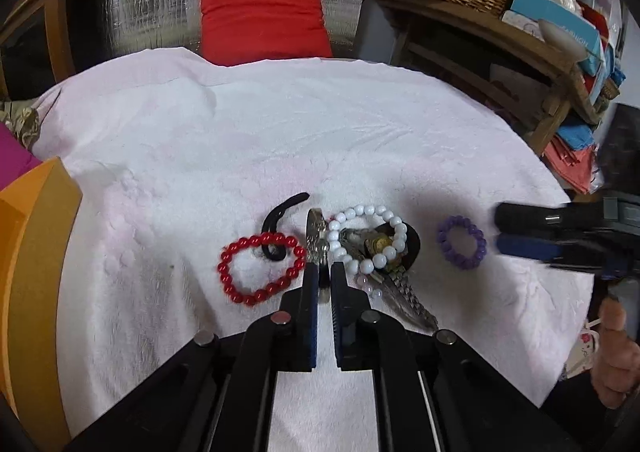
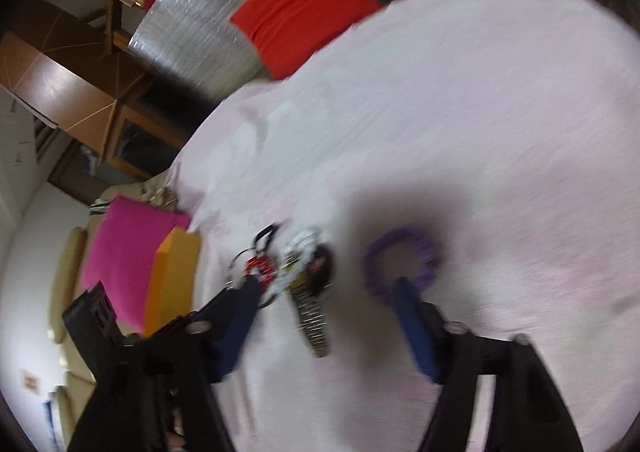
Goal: Organize jewelry
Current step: 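Grasp the silver bangle with the left tool while the right tool grasps the white pearl bracelet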
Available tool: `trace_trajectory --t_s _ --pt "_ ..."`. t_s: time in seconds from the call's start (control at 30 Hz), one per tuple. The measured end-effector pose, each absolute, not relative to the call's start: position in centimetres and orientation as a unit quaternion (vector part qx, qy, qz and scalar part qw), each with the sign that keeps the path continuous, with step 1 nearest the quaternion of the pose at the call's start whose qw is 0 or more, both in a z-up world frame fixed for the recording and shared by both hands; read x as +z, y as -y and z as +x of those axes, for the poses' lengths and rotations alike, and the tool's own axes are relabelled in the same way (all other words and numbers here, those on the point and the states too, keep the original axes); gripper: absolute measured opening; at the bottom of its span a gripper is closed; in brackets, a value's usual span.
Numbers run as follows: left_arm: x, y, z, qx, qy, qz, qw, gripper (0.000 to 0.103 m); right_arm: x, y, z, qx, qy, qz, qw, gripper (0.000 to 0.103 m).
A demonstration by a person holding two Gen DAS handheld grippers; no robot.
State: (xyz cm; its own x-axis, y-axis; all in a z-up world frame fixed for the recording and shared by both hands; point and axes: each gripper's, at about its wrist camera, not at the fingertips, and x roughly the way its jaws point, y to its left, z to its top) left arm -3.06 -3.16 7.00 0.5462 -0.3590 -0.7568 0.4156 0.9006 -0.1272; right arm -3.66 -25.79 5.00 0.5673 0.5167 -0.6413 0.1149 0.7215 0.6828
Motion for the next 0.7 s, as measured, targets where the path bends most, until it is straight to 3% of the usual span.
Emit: trace_trajectory --t_s 0.2,0.43,0.5,0.53,0.57,0.6,0.7 --pt "7.4 0.7 -3.8 -0.214 -0.423 0.021 0.880 0.006 2.8 23.8 -1.0 0.124 -0.457 0.411 0.779 0.054" --pt "7.6 -0.4 -3.6 -0.224 -0.421 -0.010 0.879 0.007 1.1 22.9 1.4 0.094 -0.466 0.438 0.763 0.041" --pt "7.8 -0.2 -3.5 -0.228 -0.418 -0.014 0.879 0.021 0.9 22.9 1.8 0.095 -0.461 0.451 0.758 0.038" --pt "7.8 -0.1 -3.4 -0.226 -0.419 -0.016 0.879 0.039 0.7 22.7 2.1 0.097 -0.464 0.455 0.754 0.036" --pt "7.7 -0.1 -3.3 -0.221 -0.420 -0.019 0.880 0.050 0.4 22.6 2.4 0.094 -0.471 0.454 0.750 0.031" --pt "7.6 -0.1 -3.1 -0.217 -0.420 -0.023 0.881 0.051 0.2 22.4 2.6 0.087 -0.480 0.452 0.747 0.022" --pt "7.3 0.2 -2.7 -0.216 -0.425 -0.025 0.879 0.051 -0.1 22.1 3.1 0.079 -0.487 0.447 0.746 0.014"
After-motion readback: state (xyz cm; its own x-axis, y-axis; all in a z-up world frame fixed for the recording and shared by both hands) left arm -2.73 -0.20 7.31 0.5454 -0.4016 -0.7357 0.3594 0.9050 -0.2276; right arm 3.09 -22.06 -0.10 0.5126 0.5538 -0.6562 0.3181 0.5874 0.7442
